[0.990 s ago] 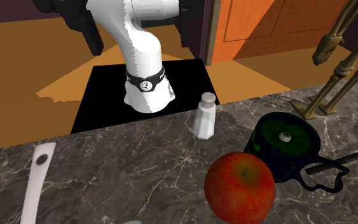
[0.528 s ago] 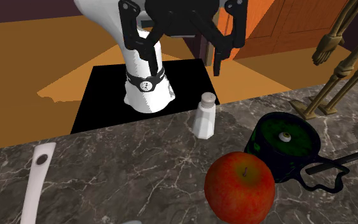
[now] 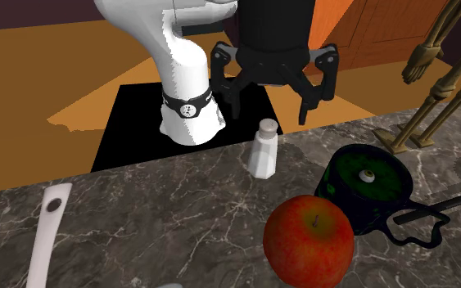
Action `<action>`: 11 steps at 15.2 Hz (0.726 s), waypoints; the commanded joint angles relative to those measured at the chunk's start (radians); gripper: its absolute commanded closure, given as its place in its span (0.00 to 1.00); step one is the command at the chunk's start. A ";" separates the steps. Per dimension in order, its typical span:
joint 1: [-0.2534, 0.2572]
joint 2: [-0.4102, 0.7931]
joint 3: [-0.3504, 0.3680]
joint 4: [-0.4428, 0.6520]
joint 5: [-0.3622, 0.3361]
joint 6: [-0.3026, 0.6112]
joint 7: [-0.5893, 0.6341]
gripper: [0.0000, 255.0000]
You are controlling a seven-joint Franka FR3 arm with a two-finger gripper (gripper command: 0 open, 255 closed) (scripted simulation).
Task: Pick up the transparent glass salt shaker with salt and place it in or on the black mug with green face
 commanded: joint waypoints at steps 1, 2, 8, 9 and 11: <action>0.006 0.010 0.010 -0.022 0.013 0.032 0.001 0.00; 0.009 0.019 0.016 -0.032 0.020 0.051 0.000 0.00; 0.016 0.046 0.031 -0.055 0.037 0.100 -0.002 0.00; 0.016 0.046 0.031 -0.055 0.037 0.100 -0.002 0.00; 0.016 0.046 0.031 -0.055 0.037 0.100 -0.002 0.00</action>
